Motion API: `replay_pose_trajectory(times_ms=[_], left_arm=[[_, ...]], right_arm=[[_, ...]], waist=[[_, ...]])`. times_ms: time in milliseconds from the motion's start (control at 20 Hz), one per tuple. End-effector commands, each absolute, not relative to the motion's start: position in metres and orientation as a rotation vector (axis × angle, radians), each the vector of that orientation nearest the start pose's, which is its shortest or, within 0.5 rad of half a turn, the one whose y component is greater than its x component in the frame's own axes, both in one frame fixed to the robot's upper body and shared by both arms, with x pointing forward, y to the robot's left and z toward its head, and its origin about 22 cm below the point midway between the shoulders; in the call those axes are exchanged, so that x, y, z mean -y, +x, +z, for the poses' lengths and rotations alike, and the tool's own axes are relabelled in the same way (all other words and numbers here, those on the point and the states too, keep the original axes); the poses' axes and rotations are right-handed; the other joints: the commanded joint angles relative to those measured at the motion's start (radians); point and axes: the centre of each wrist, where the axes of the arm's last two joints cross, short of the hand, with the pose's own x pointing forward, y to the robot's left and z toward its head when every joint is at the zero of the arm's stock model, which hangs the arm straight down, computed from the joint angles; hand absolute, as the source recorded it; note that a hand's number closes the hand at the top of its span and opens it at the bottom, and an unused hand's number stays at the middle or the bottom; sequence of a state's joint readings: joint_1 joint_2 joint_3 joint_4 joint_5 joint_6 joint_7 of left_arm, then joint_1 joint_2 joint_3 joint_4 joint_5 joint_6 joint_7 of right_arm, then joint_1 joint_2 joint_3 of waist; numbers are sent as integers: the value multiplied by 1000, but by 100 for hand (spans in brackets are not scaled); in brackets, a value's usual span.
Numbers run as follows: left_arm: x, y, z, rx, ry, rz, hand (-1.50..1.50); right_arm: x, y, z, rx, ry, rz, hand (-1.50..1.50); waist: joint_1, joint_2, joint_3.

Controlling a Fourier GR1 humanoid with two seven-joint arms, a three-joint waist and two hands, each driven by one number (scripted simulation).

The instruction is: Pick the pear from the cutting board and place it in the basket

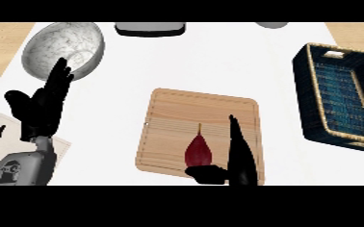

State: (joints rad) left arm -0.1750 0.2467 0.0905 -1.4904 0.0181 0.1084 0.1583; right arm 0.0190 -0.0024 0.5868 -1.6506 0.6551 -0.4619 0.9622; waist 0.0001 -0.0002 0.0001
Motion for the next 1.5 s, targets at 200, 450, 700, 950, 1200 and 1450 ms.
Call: replay_pose_trajectory(times_ms=[200, 450, 700, 950, 1200, 1450], left_arm=[[-278, 270, 27, 1514, 266, -28, 0], [-308, 287, 27, 1523, 278, -21, 0], [-285, 289, 44, 1527, 280, -23, 0], [-292, 286, 63, 1518, 284, -10, 0], [-287, 290, 52, 1509, 285, -44, 0], [-312, 283, 43, 1526, 287, -28, 0]], right_arm=[[87, 210, -15, 910, -522, 258, -150], [94, 222, -5, 907, -511, 281, -150], [88, 211, -31, 905, -497, 293, -150], [101, 232, -34, 877, -494, 293, -150], [71, 232, -28, 862, -419, 367, -150], [66, 235, -42, 887, -415, 512, 150]], waist=[[4, 0, 0], [0, 1, 0], [0, 0, 0], [2, 0, 0], [6, 1, 0], [15, 4, 0]])
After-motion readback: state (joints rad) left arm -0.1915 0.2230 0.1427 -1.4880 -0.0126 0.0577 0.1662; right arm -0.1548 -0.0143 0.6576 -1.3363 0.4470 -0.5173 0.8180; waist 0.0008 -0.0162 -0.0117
